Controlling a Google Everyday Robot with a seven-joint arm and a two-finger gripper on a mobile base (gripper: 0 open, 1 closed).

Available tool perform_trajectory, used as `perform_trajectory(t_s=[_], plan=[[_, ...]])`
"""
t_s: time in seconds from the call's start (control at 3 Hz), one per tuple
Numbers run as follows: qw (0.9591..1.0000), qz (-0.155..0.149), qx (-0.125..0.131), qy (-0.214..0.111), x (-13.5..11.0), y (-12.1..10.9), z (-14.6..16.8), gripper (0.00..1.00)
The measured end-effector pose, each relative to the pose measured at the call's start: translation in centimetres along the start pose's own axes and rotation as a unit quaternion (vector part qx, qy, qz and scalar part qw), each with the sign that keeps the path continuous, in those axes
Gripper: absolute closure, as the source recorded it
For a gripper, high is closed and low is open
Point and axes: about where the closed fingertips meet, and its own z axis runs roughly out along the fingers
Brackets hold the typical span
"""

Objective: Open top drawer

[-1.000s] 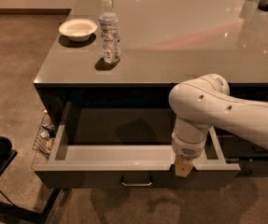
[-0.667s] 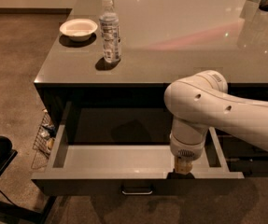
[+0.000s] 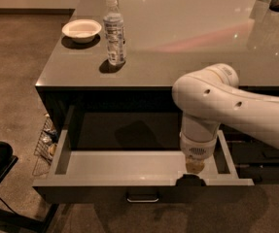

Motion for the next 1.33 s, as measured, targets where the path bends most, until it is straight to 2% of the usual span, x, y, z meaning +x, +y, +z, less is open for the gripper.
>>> perform_trajectory(t_s=[0.33,0.67,1.0,1.33], plan=[[0.9992,-0.013,0.017,0.034,1.7,-2.9,-3.5,1.00],[0.9999,-0.014,0.003,-0.004,3.1,-4.8,-1.3,1.00],[0.9963,-0.017,-0.015,-0.083,2.8,-6.0,4.3,1.00],[0.9875,-0.019,-0.024,-0.155,1.2,-5.7,9.0,1.00]])
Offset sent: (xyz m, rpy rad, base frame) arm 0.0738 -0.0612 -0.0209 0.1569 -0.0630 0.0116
